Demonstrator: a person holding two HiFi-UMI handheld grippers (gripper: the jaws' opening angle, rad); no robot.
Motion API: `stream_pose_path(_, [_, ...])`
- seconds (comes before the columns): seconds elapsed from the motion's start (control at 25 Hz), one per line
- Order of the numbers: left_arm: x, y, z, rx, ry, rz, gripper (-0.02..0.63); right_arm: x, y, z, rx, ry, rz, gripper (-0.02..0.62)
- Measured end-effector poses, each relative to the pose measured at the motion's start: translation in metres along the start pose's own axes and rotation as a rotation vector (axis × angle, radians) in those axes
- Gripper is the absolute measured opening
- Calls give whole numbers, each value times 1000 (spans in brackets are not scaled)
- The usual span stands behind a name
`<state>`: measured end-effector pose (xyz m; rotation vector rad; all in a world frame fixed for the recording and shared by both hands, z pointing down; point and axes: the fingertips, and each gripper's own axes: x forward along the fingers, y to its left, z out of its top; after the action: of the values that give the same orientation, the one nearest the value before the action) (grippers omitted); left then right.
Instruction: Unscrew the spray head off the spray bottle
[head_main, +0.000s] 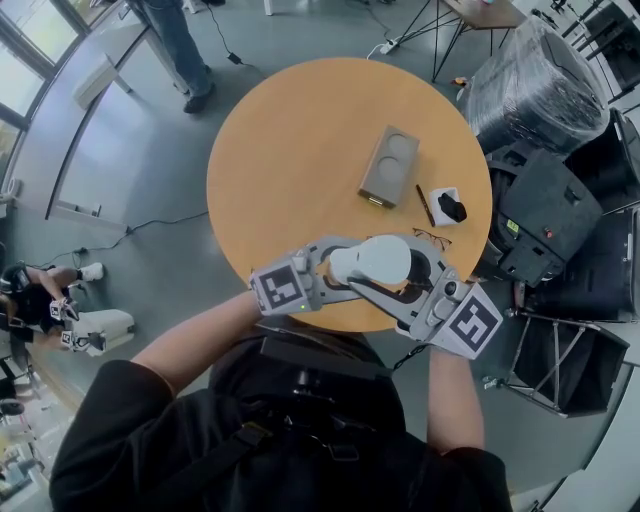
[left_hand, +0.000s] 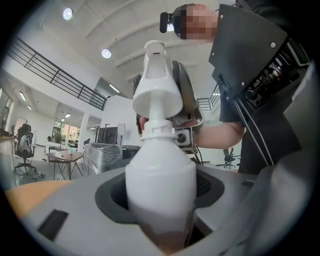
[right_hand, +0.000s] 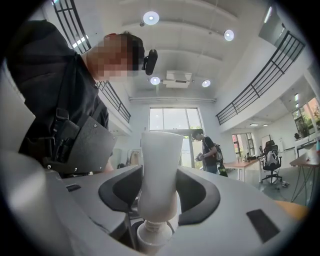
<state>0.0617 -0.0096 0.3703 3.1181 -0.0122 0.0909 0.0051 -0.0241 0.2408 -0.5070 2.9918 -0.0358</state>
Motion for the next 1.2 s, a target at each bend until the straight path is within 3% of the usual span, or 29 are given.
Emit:
stream_pose_path(0.76, [6,17,-40,22,28,82,299,-20,-6,72,-70,-93,-39,229])
stream_pose_path(1.2, [-1,35,-60,16,32,139,299,-36,-38,42,-14,-38,-121,229])
